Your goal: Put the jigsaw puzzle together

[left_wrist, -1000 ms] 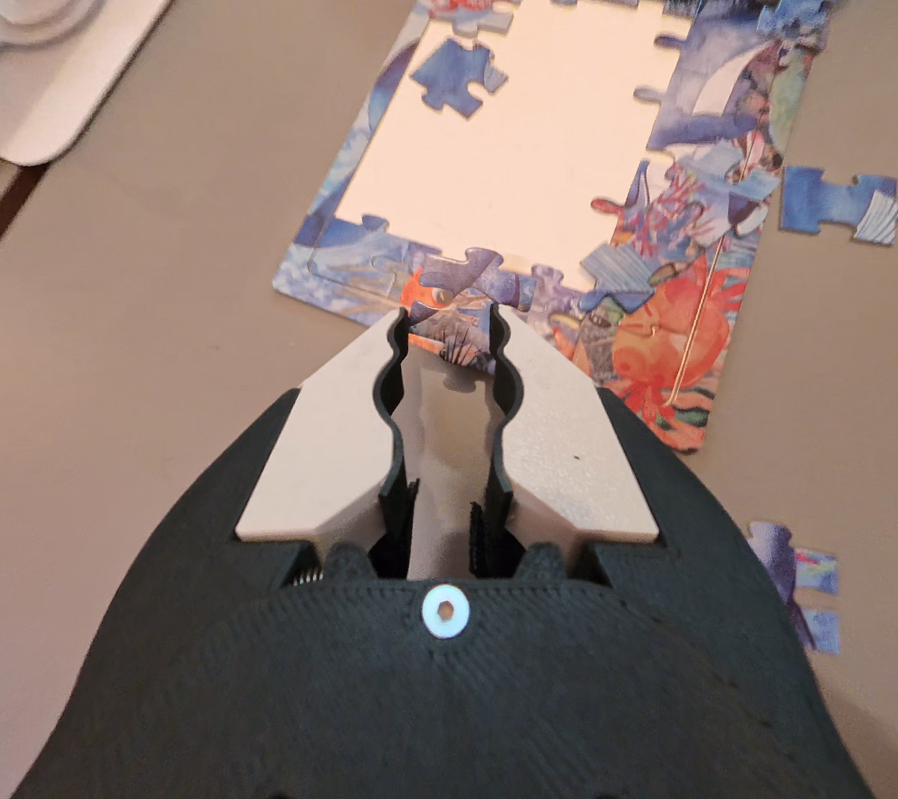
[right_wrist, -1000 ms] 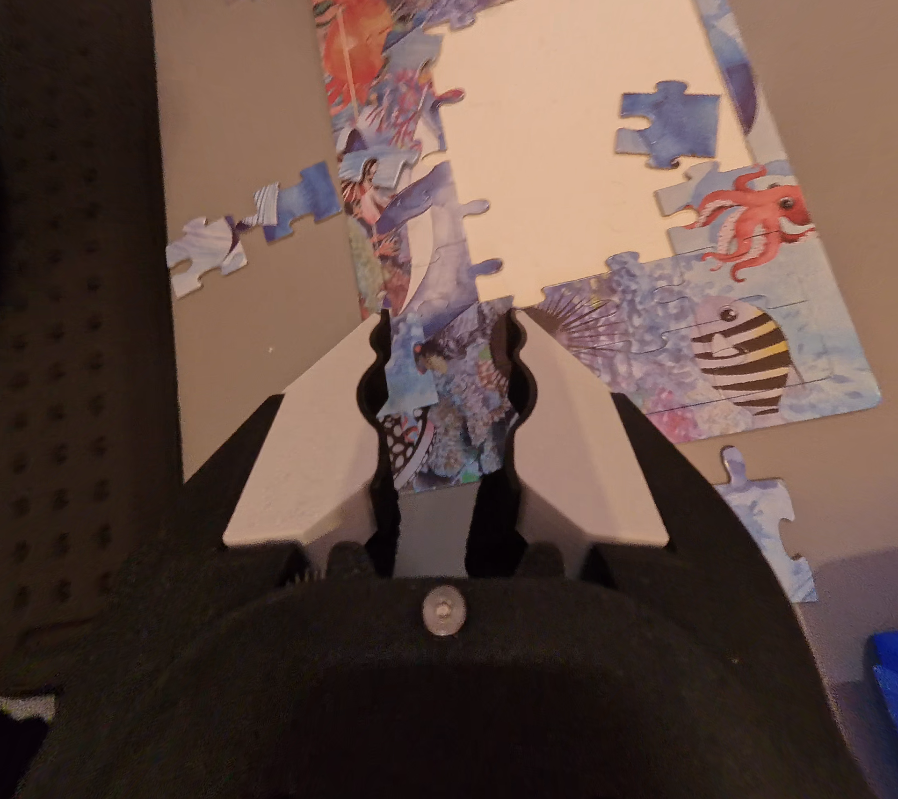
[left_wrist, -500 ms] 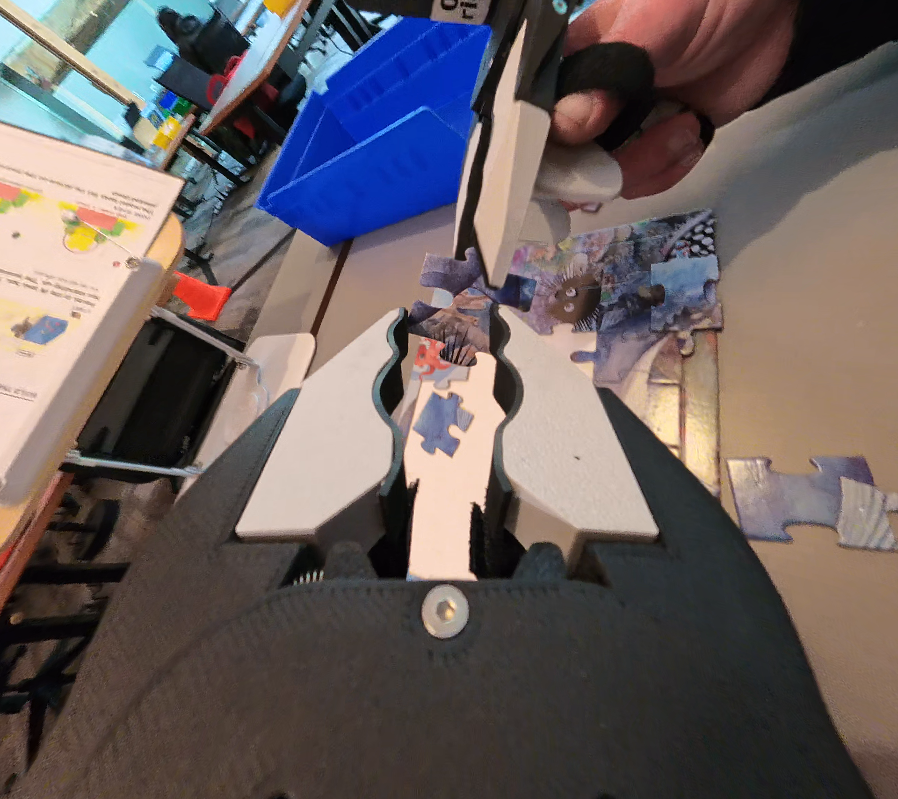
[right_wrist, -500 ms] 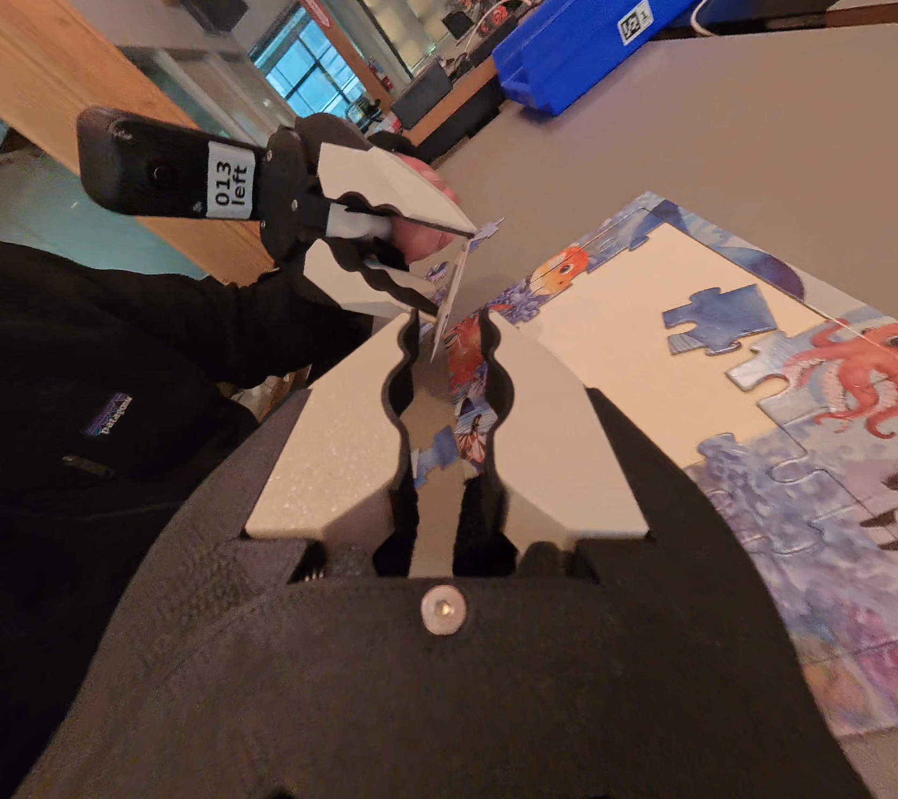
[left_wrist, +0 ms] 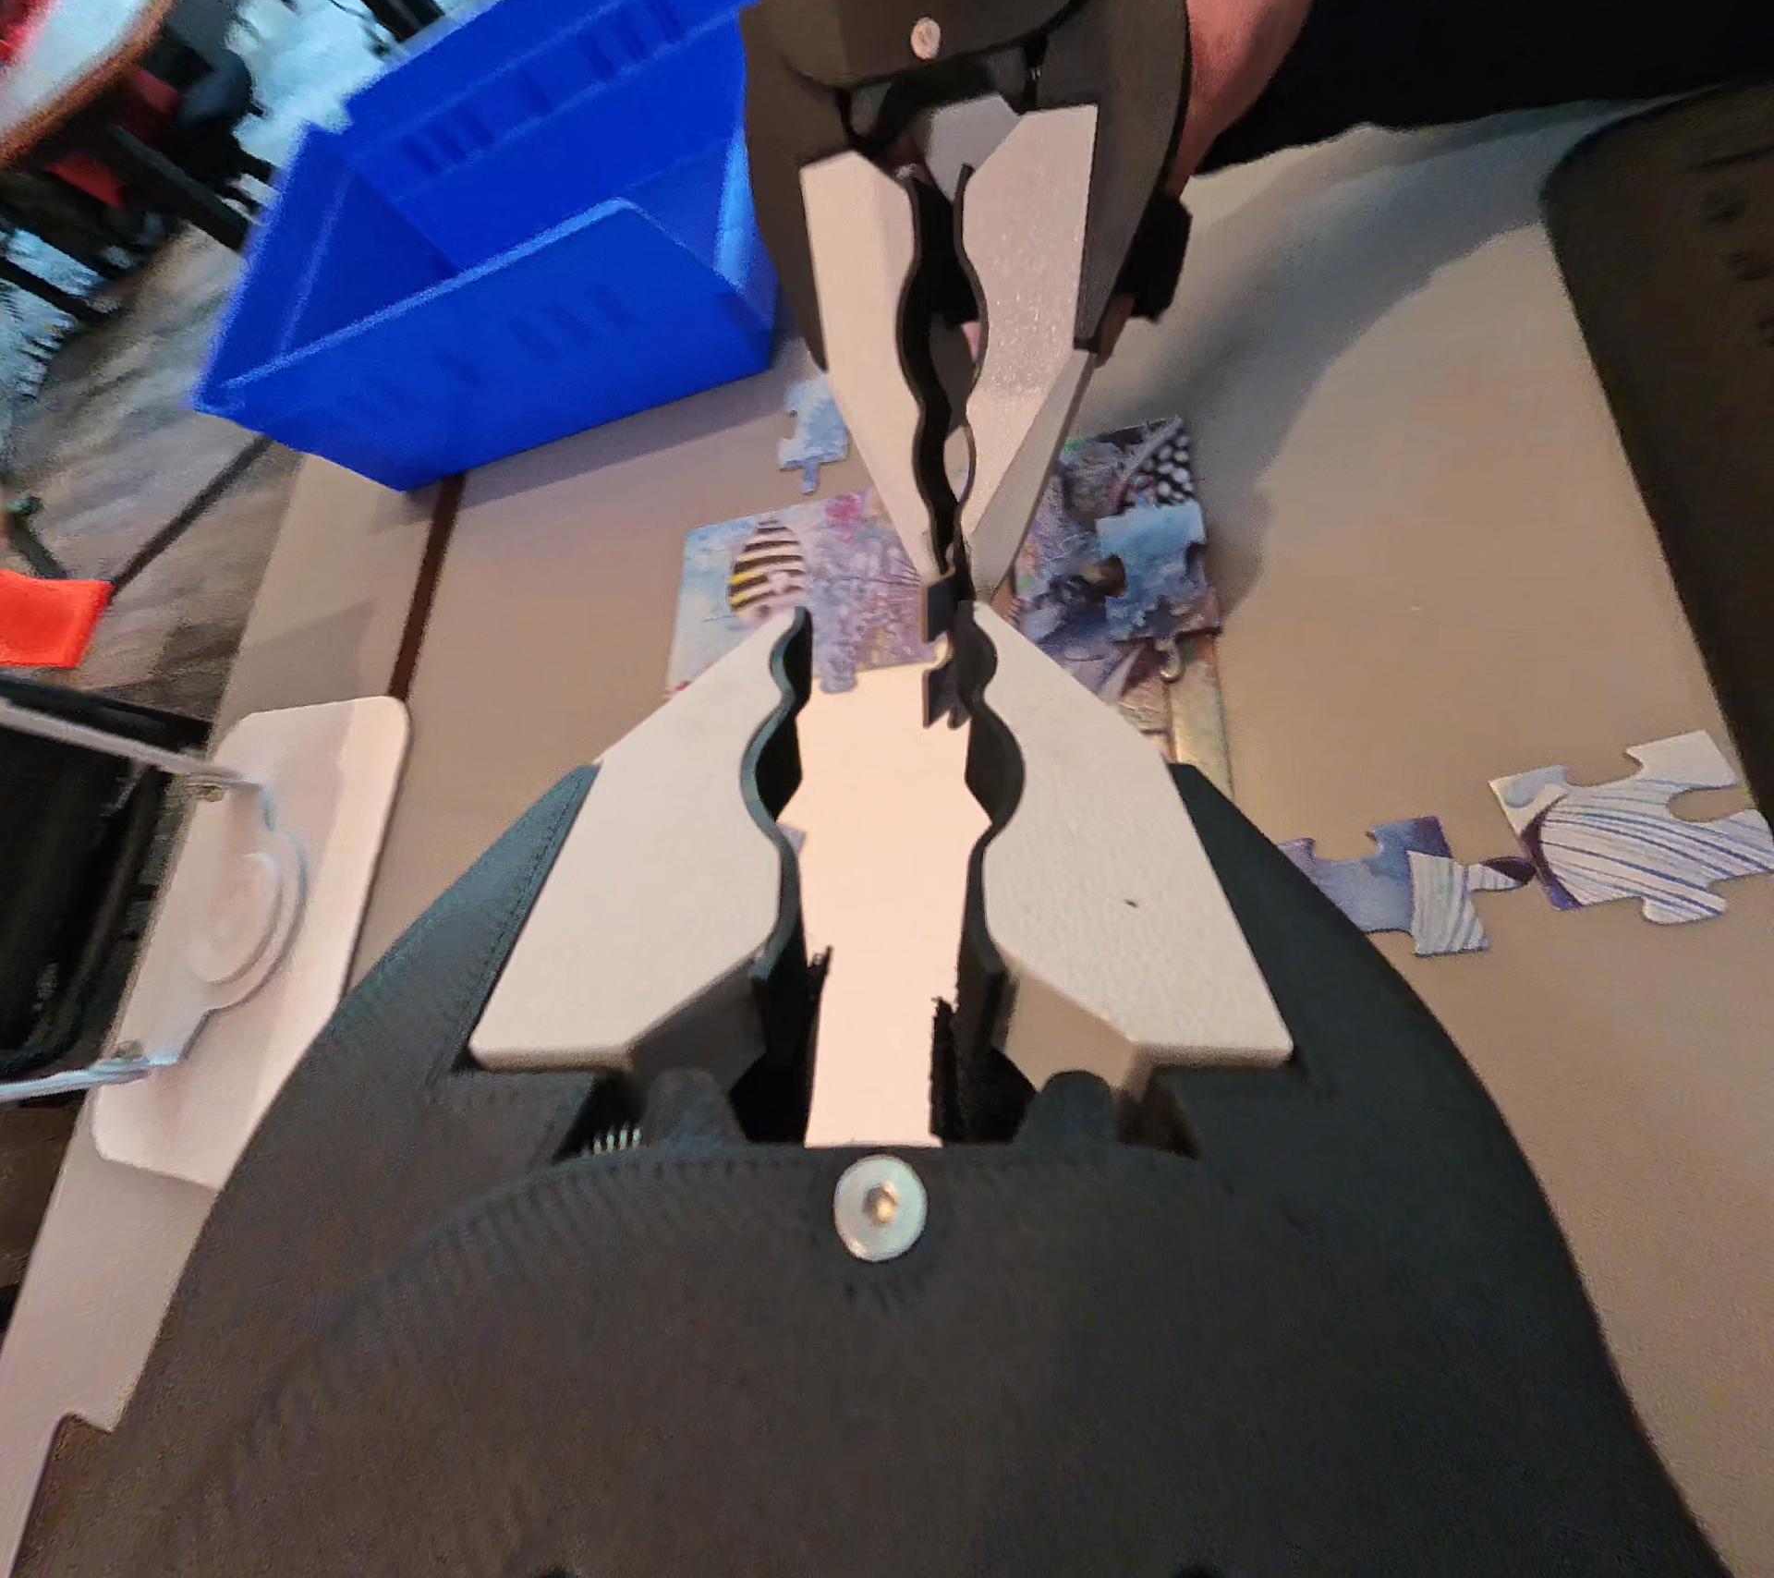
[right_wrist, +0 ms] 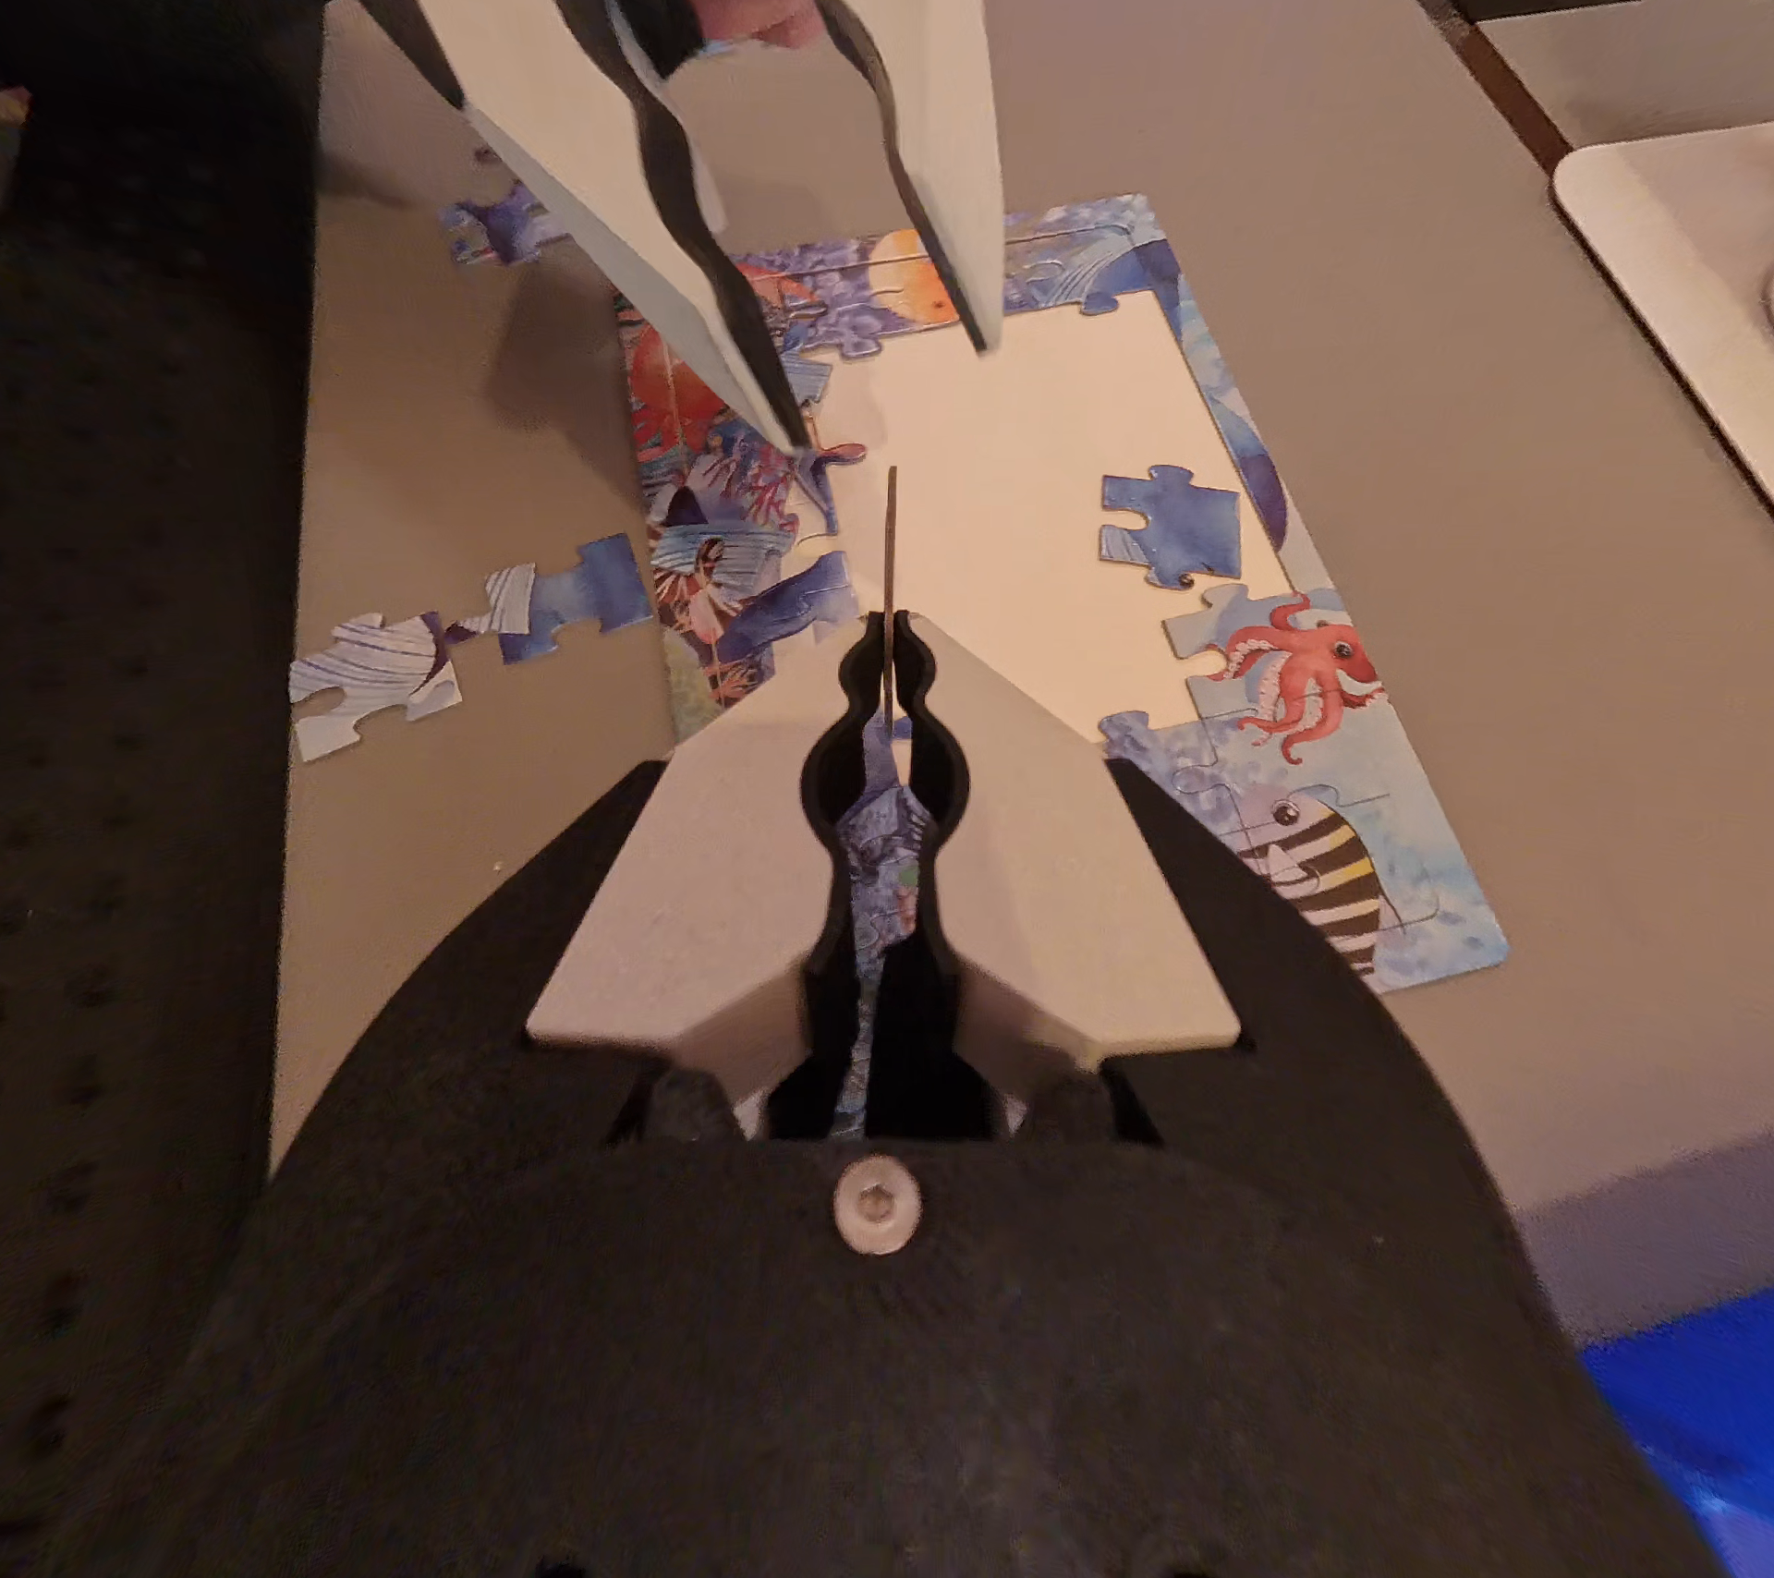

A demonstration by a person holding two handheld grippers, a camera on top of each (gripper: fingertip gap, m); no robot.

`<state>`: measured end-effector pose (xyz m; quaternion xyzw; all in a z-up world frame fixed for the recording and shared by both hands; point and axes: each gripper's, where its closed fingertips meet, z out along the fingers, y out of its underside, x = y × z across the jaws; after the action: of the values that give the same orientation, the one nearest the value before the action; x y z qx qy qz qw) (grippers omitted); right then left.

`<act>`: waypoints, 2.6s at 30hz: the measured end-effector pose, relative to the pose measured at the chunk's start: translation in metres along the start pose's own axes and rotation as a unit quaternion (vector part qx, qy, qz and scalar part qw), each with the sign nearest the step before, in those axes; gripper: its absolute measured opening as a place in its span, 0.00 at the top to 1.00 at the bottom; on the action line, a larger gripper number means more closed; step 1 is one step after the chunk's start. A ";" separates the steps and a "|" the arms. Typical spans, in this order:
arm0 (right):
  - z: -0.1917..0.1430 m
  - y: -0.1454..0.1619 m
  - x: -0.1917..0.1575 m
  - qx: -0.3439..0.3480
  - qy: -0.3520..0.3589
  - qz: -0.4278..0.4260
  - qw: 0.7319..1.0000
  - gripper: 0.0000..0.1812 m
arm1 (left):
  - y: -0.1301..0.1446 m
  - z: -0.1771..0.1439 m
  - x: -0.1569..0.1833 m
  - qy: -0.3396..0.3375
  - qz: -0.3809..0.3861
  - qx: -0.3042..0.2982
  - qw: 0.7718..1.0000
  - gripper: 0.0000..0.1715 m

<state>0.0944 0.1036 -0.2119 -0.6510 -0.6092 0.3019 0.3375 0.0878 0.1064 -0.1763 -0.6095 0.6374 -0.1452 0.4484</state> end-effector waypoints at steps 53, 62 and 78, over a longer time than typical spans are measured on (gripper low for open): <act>-0.016 -0.012 0.057 0.007 0.240 -0.033 0.970 0.74 | -0.018 0.021 -0.051 0.052 -0.494 0.268 0.825 1.00; -0.013 -0.007 0.050 0.001 0.197 -0.034 0.980 0.75 | -0.005 0.026 -0.045 0.032 -0.414 0.213 0.884 0.93; 0.010 0.034 -0.002 -0.113 0.032 -0.085 0.989 0.75 | 0.032 0.043 0.023 0.052 0.111 -0.073 0.990 0.66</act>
<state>0.1064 0.1014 -0.2450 -0.6401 -0.6817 0.1802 0.3052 0.1022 0.1075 -0.2326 -0.5579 0.7324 -0.0788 0.3822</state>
